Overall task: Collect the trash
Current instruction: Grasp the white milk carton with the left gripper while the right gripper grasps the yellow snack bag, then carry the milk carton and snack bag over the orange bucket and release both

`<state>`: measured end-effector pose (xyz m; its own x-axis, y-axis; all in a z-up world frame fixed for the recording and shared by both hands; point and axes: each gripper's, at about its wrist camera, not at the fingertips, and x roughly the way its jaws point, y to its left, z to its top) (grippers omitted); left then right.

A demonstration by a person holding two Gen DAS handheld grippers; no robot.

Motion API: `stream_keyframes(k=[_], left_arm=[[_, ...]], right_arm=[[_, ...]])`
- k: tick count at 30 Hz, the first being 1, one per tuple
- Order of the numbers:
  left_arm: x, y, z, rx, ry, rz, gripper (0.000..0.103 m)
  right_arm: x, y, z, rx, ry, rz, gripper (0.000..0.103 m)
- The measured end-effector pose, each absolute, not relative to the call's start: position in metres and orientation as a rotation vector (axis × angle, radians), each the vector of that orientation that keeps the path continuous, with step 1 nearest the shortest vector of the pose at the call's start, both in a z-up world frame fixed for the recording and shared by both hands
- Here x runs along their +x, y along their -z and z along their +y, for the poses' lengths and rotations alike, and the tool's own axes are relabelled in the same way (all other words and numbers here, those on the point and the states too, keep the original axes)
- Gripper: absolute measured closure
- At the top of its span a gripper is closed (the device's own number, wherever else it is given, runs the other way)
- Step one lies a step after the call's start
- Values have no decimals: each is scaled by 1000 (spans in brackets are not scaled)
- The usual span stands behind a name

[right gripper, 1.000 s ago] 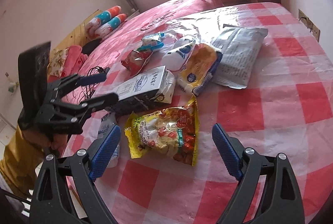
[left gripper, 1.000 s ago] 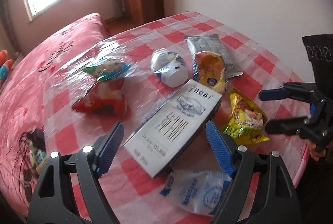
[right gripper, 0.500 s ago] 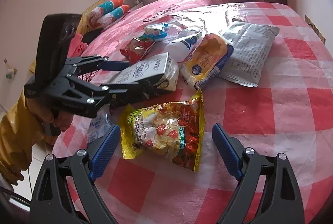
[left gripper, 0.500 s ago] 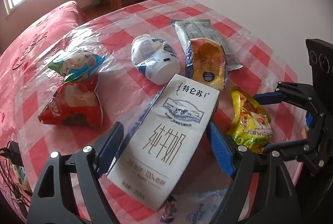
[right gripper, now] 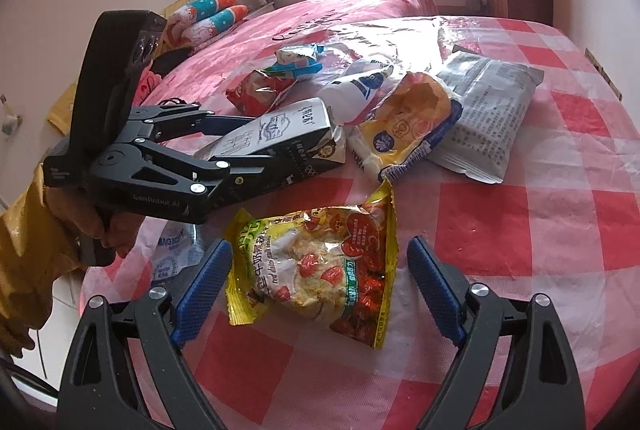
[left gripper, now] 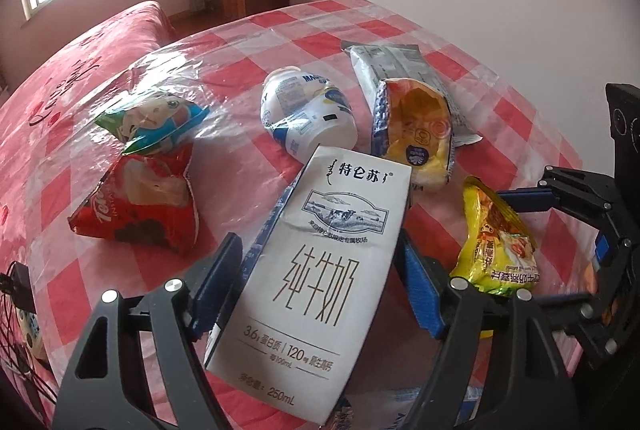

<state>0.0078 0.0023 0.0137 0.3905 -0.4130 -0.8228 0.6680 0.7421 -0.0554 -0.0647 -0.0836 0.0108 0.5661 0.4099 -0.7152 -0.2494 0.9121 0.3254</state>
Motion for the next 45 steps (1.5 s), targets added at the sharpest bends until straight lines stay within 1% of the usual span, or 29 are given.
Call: stream_keyframes(k=[2, 4, 6, 7, 18, 26, 31, 45], left_arm=[[6, -14, 3, 304, 693, 937, 28], [4, -15, 4, 301, 680, 930, 30], [2, -16, 7, 295, 659, 918, 33], [1, -17, 7, 292, 651, 914, 33], [-9, -34, 31, 192, 561, 847, 36], [-33, -52, 55, 120, 490, 790, 36], [-50, -57, 73, 59, 458, 777, 36], [-100, -52, 121, -118, 345, 752, 36]], right_arm=[[-64, -11, -85, 203, -382, 888, 28], [-63, -10, -85, 200, -377, 888, 29], [-63, -10, -85, 191, -365, 889, 33], [-63, -10, -86, 192, -360, 889, 35], [-63, -8, -83, 168, -365, 893, 47], [-64, -9, -80, 154, -365, 884, 51], [-72, -14, -81, 154, -370, 844, 51], [-75, -18, -83, 148, -334, 824, 52]])
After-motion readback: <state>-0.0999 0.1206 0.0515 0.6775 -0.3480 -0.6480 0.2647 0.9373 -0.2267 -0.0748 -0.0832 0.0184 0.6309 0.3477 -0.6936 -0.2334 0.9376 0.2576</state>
